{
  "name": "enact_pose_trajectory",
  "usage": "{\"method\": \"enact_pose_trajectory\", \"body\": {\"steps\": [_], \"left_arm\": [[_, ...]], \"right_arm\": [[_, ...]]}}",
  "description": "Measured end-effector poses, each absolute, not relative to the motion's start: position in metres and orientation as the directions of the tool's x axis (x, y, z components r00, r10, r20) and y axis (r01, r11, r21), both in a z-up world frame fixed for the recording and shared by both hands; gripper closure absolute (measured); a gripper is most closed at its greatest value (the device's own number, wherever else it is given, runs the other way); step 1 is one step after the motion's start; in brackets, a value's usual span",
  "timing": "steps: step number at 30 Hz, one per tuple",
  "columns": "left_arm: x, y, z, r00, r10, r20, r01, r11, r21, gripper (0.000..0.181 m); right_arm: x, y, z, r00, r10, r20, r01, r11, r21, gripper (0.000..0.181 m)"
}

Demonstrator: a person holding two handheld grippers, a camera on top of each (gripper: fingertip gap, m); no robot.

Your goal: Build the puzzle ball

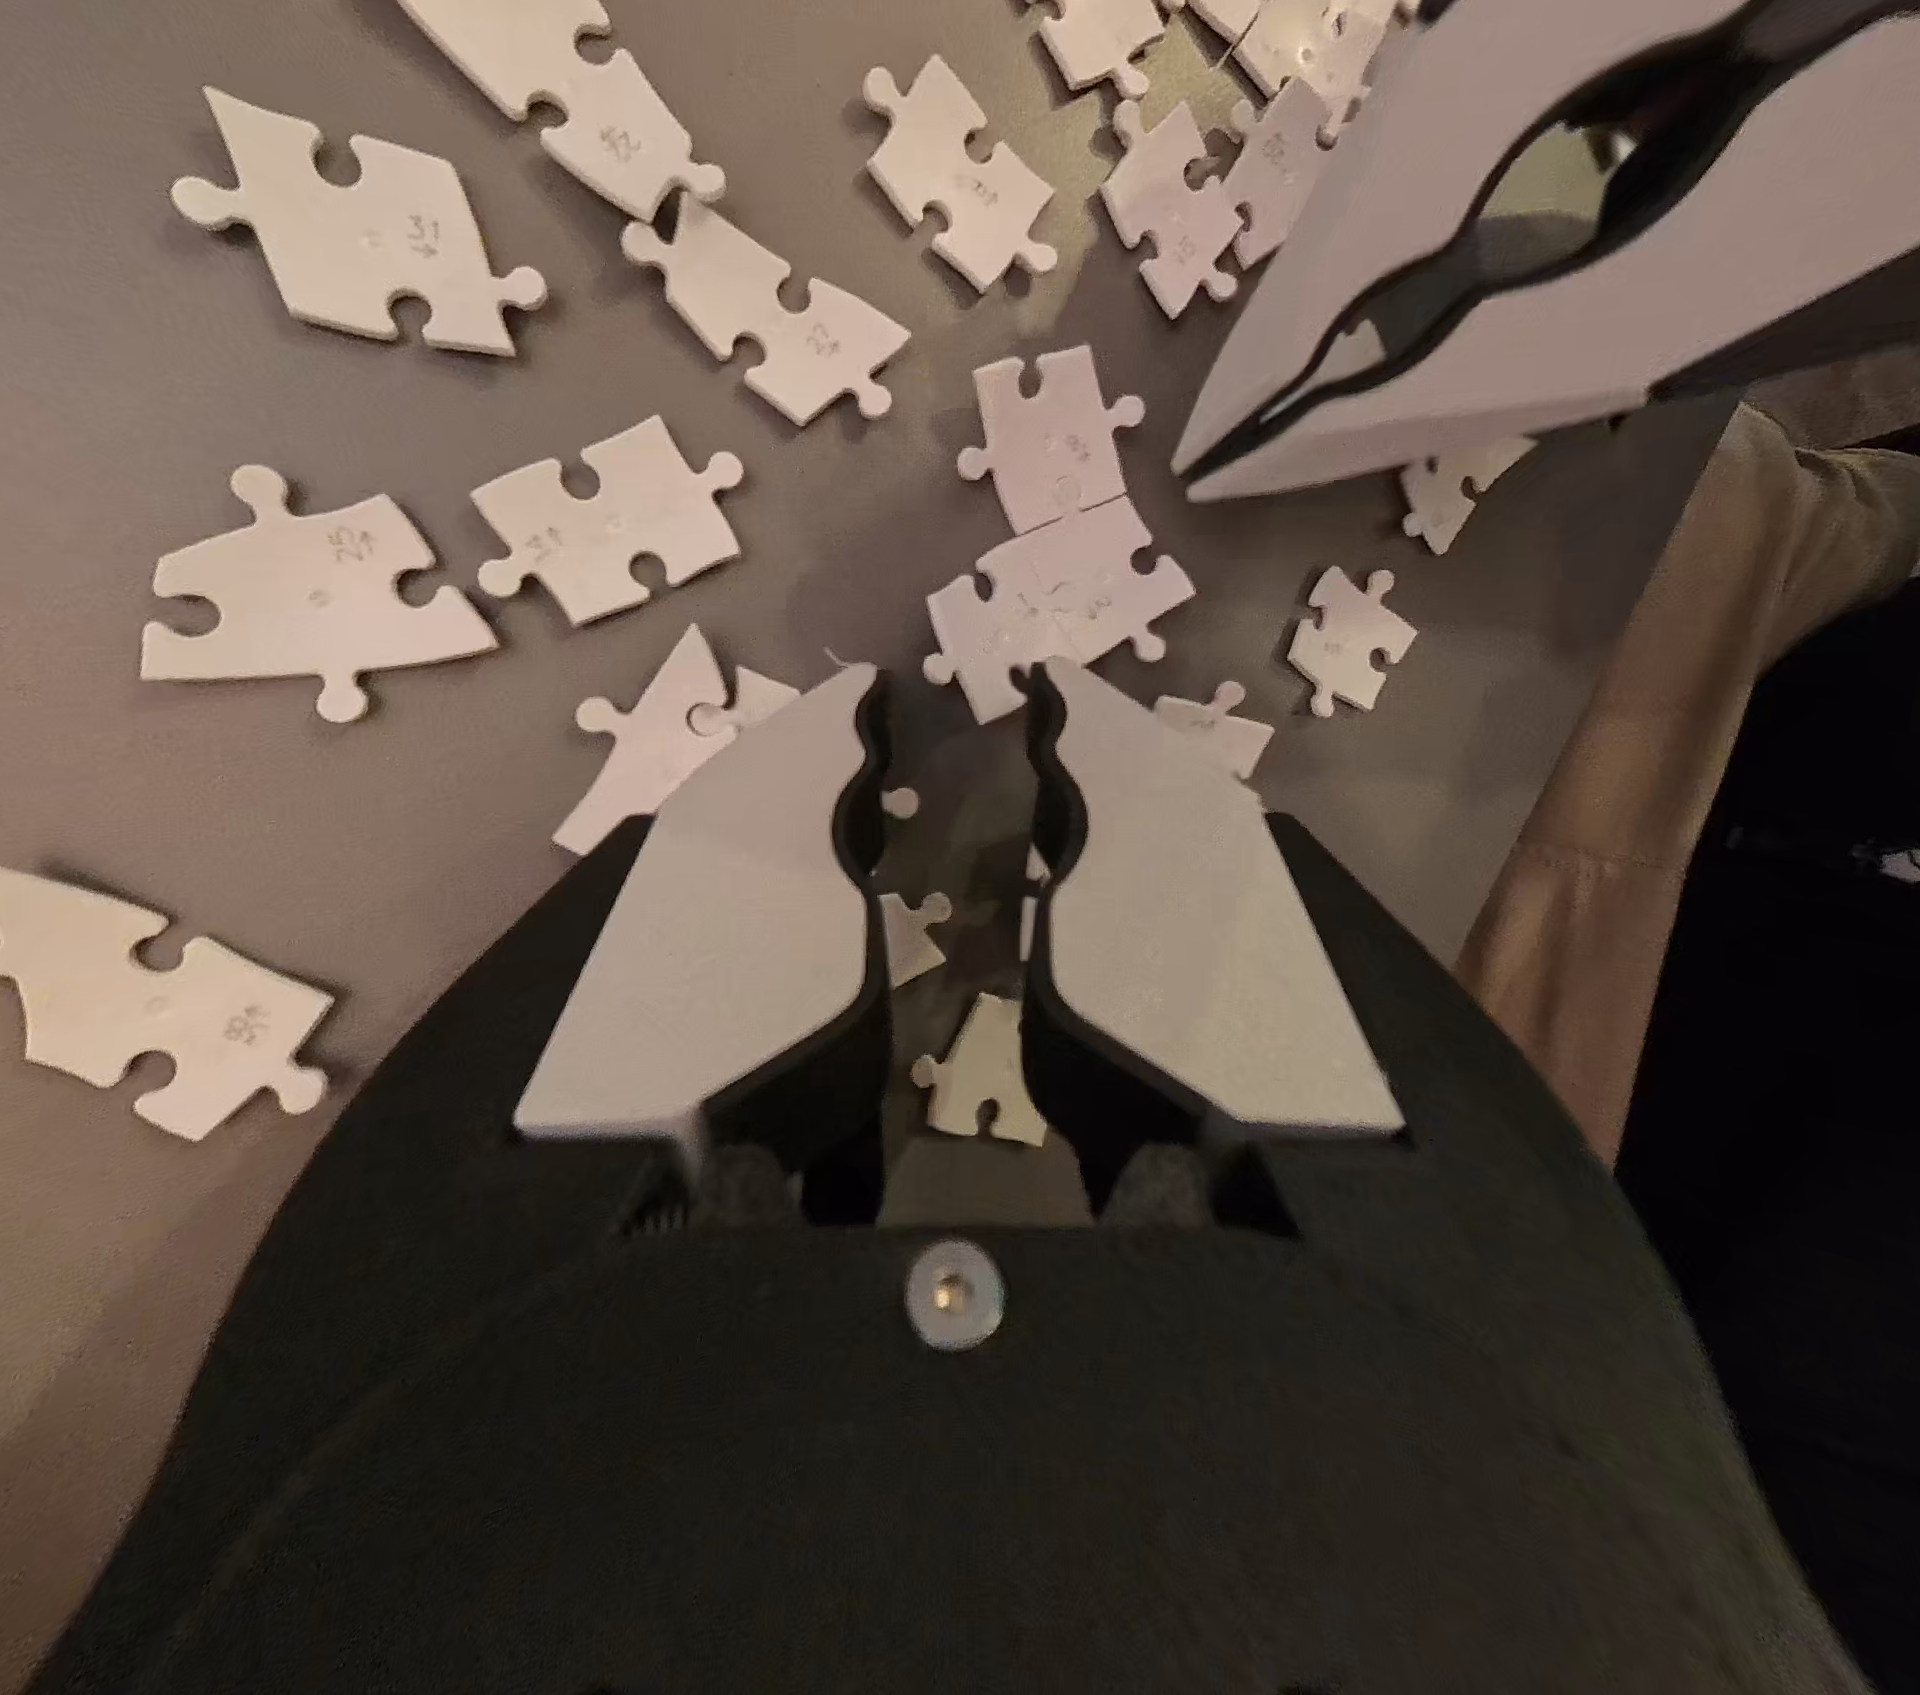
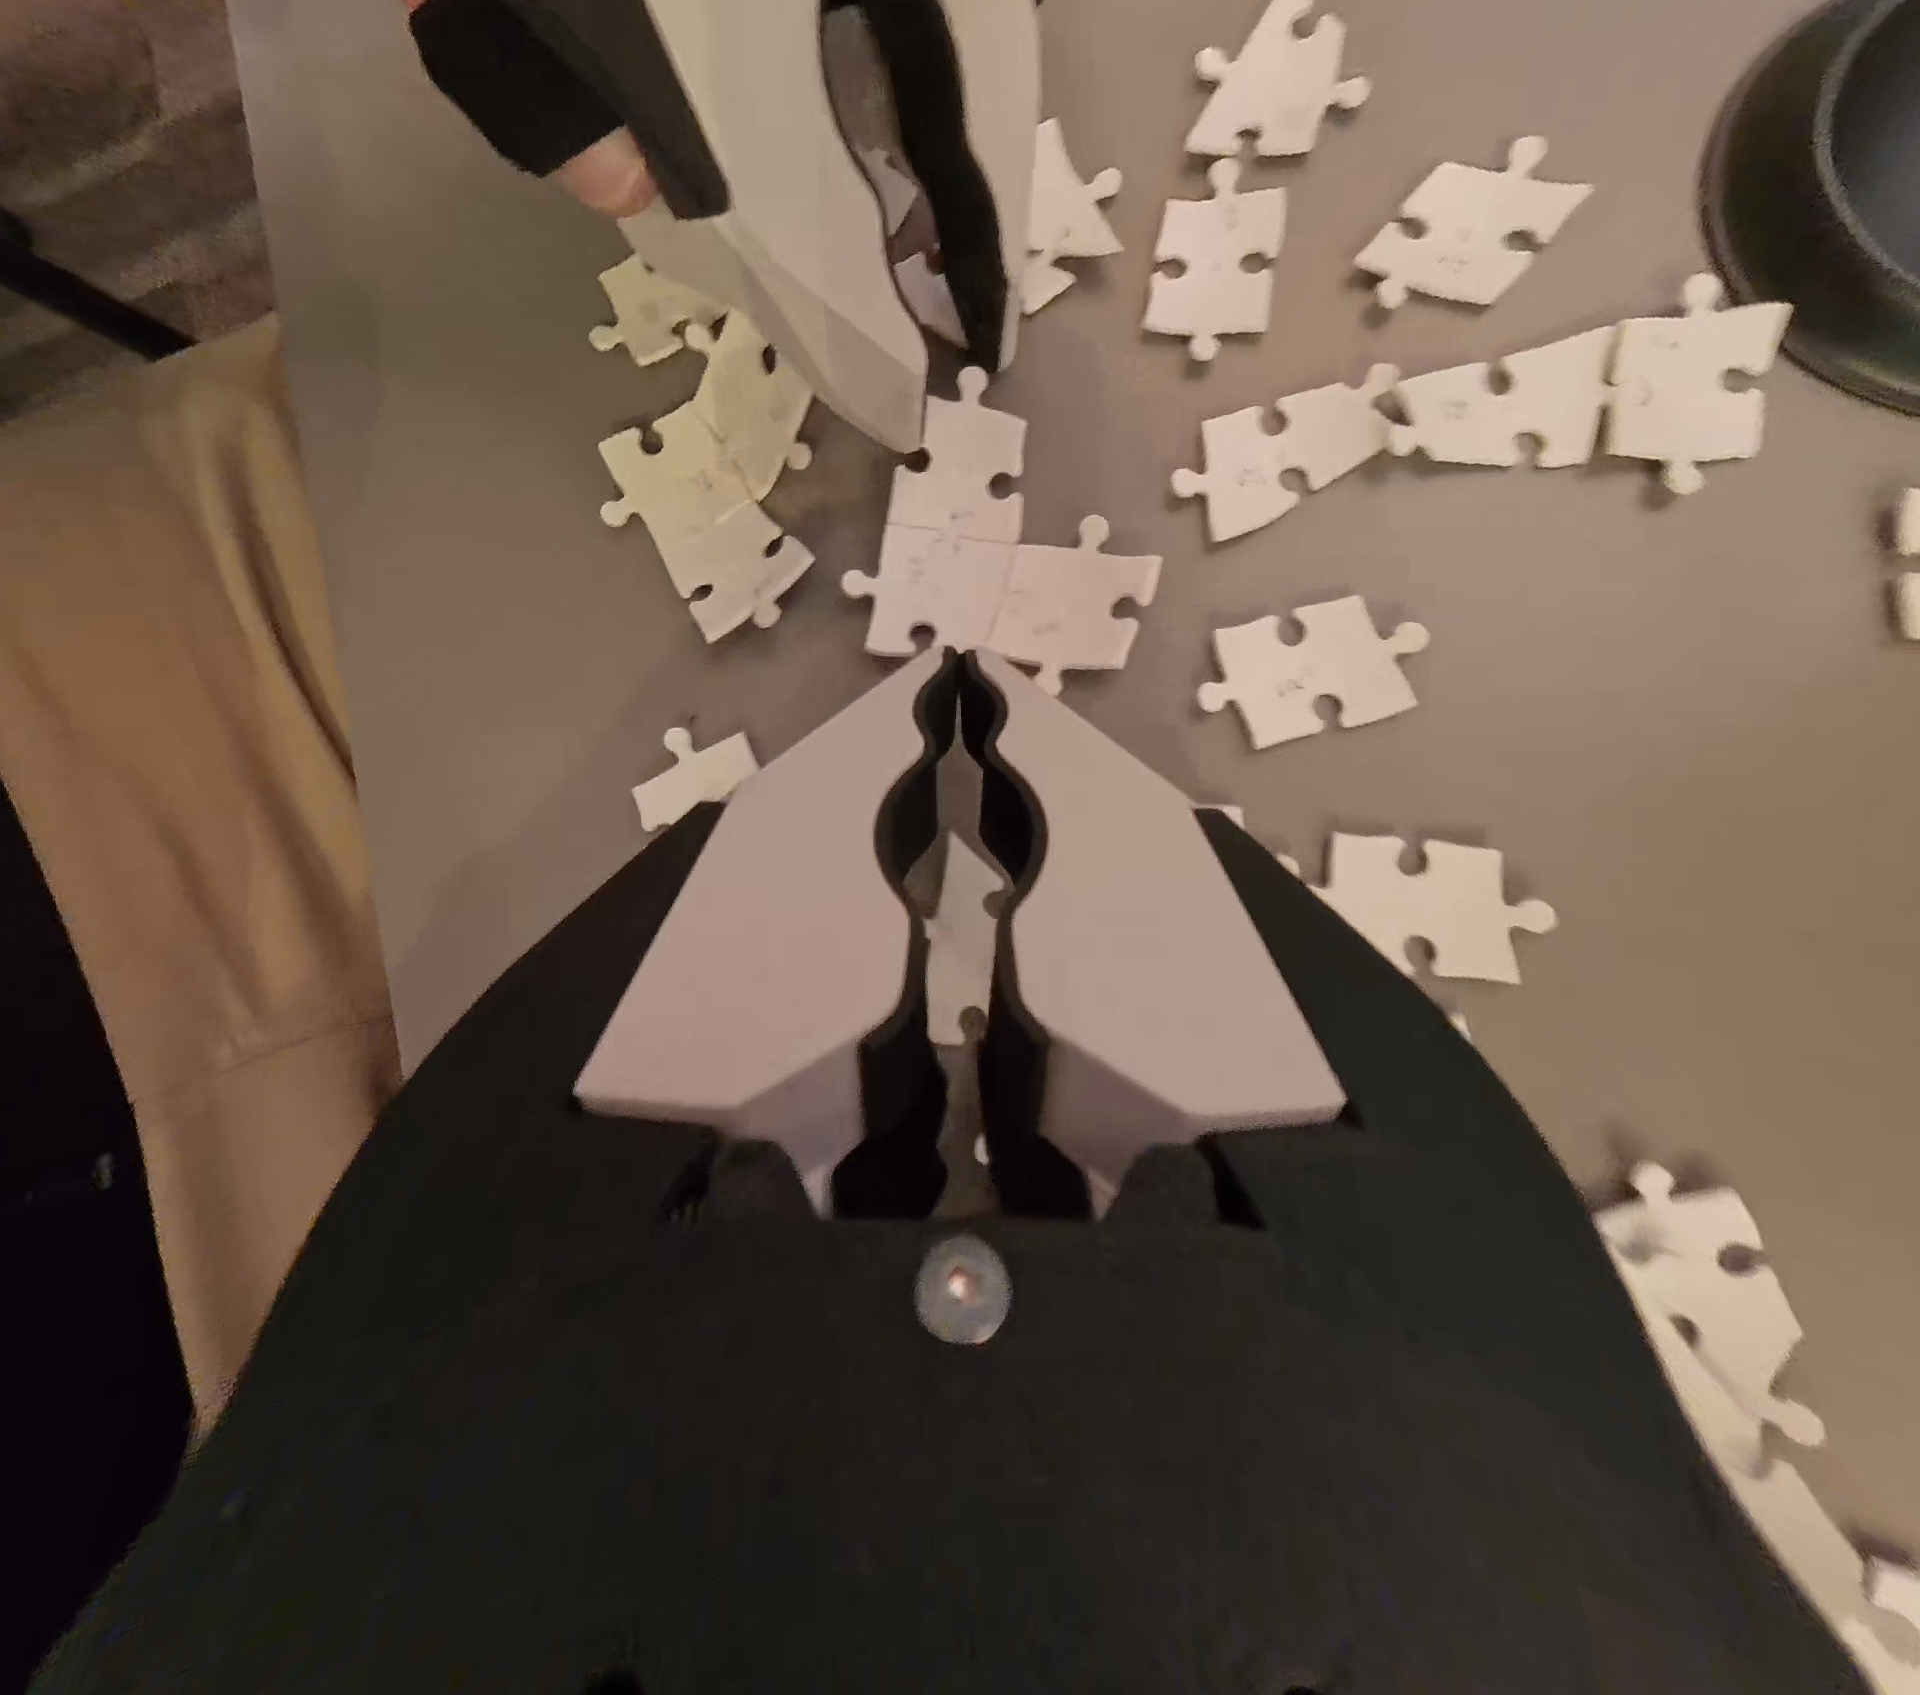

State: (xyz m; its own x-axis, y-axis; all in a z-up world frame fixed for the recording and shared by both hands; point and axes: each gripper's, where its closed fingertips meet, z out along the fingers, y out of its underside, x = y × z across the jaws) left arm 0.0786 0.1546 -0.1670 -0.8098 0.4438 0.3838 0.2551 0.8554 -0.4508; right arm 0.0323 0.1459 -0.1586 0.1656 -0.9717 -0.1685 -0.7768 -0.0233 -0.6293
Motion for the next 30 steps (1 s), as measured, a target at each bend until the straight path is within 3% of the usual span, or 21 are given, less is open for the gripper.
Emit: {"method": "enact_pose_trajectory", "body": {"steps": [30], "left_arm": [[0.072, 0.134, -0.167, -0.814, 0.418, 0.403, 0.197, 0.851, -0.487, 0.158]], "right_arm": [[0.038, 0.157, -0.173, 0.187, -0.971, -0.148, -0.794, -0.061, -0.605, 0.181]]}}
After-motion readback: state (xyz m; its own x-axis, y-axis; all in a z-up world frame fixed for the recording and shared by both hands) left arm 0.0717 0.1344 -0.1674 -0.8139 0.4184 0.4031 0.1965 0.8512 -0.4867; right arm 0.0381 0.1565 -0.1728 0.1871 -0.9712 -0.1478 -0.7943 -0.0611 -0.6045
